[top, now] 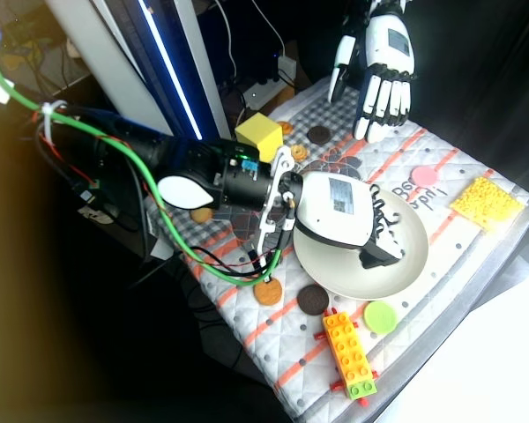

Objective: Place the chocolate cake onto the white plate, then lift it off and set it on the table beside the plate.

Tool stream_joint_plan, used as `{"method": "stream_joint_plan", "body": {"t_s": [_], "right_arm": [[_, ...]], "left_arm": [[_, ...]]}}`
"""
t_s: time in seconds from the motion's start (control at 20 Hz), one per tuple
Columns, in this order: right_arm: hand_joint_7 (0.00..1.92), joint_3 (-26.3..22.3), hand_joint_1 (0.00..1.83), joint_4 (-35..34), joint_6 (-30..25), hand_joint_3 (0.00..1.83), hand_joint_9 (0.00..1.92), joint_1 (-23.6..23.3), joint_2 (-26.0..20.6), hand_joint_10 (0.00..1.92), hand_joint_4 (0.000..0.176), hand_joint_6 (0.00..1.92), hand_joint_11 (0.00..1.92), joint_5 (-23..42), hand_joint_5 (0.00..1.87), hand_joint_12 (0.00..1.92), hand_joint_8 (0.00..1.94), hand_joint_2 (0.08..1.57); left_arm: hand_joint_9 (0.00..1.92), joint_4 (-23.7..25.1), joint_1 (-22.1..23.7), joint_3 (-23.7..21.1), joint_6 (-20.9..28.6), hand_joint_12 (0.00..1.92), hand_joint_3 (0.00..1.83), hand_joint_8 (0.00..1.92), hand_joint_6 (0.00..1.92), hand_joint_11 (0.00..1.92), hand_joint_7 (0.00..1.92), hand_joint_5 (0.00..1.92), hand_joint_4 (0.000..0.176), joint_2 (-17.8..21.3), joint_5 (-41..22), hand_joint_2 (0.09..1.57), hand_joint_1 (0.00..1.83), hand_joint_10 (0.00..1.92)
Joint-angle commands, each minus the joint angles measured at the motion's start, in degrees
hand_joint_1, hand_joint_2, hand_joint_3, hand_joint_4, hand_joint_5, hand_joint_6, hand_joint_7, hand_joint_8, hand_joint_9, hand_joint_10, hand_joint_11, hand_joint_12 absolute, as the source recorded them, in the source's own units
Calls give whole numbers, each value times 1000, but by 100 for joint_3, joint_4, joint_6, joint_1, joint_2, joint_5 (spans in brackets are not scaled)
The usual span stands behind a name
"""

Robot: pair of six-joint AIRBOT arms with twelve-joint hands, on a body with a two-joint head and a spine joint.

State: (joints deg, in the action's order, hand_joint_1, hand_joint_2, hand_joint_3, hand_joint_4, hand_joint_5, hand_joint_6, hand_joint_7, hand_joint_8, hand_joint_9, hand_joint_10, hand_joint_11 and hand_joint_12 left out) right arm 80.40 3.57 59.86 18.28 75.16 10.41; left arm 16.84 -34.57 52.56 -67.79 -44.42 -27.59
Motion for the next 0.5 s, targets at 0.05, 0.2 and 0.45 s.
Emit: {"method": "stream_joint_plan", "body": {"t_s": [0.05, 0.2, 0.45], "right_arm": [[758, -43, 1143, -7, 35, 0, 661, -42, -152, 1562, 0, 1411, 587, 488, 667, 1908, 1450, 1263], [548, -233, 1090, -32, 32, 3, 411, -65, -405, 1598, 0, 1558, 349, 696, 638, 1906, 1623, 1335], [603, -903, 1123, -38, 9, 0, 397, -103, -1145, 1648, 0, 1508, 318, 1386, 697, 1921, 1537, 1301]], "left_arm": [[87, -104, 45, 13, 35, 1448, 0, 3, 5, 0, 305, 338, 18, 11, -614, 1237, 725, 716], [52, -112, 46, 14, 36, 1397, 2, 0, 0, 0, 276, 334, 30, 8, -603, 1250, 726, 713], [51, -202, 11, 20, 38, 1098, 0, 1, 2, 0, 258, 323, 54, 19, -603, 1235, 781, 570]]}}
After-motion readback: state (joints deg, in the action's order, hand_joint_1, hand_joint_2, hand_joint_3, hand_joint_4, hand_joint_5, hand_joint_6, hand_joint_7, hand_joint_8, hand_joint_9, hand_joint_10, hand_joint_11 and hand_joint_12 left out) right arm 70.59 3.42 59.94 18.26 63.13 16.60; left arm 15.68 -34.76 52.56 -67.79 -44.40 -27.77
